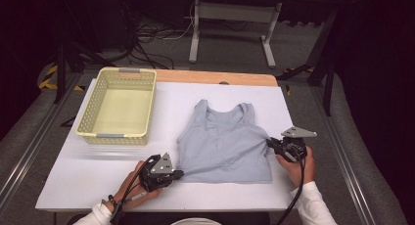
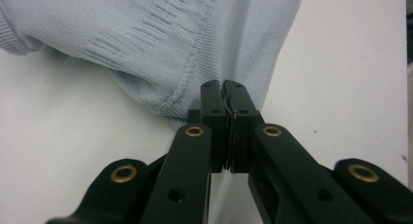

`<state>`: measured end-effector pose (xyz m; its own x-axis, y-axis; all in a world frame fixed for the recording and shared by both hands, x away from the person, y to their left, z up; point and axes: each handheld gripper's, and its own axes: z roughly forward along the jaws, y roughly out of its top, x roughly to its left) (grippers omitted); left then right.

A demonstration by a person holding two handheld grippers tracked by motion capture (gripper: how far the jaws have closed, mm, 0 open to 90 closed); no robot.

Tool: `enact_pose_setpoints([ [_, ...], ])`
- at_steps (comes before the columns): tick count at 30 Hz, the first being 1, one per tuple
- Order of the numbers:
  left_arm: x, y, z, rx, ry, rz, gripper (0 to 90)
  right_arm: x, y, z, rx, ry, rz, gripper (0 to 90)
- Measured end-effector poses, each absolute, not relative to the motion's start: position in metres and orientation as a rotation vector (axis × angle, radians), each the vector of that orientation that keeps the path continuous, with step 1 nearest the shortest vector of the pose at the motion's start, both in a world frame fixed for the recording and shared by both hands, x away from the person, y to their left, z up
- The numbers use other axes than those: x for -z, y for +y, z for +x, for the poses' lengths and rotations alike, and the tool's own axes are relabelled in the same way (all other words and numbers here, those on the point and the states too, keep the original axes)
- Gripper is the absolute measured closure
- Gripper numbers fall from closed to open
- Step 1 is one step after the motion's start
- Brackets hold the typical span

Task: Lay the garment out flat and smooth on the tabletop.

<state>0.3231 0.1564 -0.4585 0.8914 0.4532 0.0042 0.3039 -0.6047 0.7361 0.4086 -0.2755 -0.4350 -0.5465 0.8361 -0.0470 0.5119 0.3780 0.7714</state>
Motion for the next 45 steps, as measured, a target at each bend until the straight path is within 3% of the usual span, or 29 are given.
enact_pose_setpoints([
  [4,0.455,0.163,0.323,-0.263,0.574,2.220,83.9,0.437,-0.272,0.410,-0.985,2.208,1.142,81.2],
  [8,0.456,0.170,0.327,-0.284,0.693,2.169,53.7,0.437,-0.270,0.410,-0.983,2.196,1.130,78.4],
  [11,0.461,0.167,0.333,-0.269,0.769,2.181,32.0,0.437,-0.270,0.410,-0.980,2.187,1.134,69.7],
  [15,0.462,0.159,0.338,-0.268,0.782,2.216,25.4,0.435,-0.270,0.409,-0.986,2.160,1.138,56.3],
  [22,0.462,0.150,0.342,-0.234,0.762,2.229,34.7,0.427,-0.270,0.403,-1.088,2.067,1.095,34.5],
  [26,0.461,0.150,0.341,-0.213,0.747,2.222,56.1,0.421,-0.266,0.400,-1.130,2.036,1.065,32.6],
  [29,0.461,0.151,0.341,-0.167,0.722,2.215,77.8,0.418,-0.261,0.397,-1.128,2.033,1.049,32.7],
  [45,0.462,0.153,0.335,-0.200,0.687,2.213,80.7,0.417,-0.239,0.391,-1.143,2.091,0.966,28.1],
])
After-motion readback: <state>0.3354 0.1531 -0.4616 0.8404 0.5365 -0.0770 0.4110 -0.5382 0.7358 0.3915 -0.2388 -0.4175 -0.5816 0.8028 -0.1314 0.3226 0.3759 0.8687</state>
